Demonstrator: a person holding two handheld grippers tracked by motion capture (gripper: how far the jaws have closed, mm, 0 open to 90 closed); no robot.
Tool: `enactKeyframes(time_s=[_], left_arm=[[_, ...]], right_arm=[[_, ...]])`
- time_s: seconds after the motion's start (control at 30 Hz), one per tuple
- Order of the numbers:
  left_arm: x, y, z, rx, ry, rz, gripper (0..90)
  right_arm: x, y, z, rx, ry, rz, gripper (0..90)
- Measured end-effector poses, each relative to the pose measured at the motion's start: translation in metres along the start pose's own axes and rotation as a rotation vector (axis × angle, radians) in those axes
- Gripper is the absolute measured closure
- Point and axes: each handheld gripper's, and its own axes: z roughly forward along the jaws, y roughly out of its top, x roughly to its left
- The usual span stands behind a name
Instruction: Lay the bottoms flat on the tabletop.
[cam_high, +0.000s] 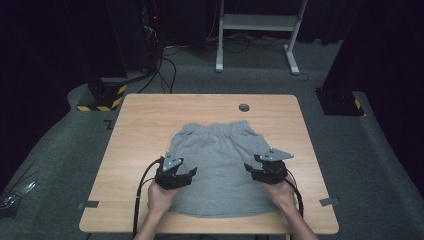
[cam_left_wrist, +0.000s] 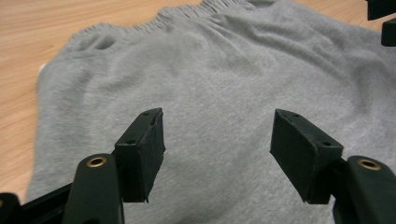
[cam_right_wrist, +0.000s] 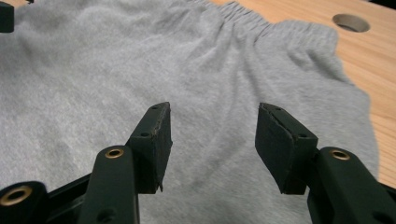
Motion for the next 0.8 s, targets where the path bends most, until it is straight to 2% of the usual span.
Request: enactKeyframes(time_s=[0.53,0.7,0.8], left_arm=[[0.011,0.005,-0.015,-0.048,0.025,-0.020,34.8],[0.018,0.004,-0.020,-0.049,0.035,-0.042,35.2],[0.020,0.006,-0.024,-0.051,0.041,-0.038,35.7]], right_arm=[[-0.013,0.001,-0.019,-0.056,-0.032,0.045,45.4],[-0.018,-0.001,-0.023,-0.067,-0.046,0.054,45.1],[-0.021,-0.002,-0.029,-0.078,-0.058,0.067,44.9]])
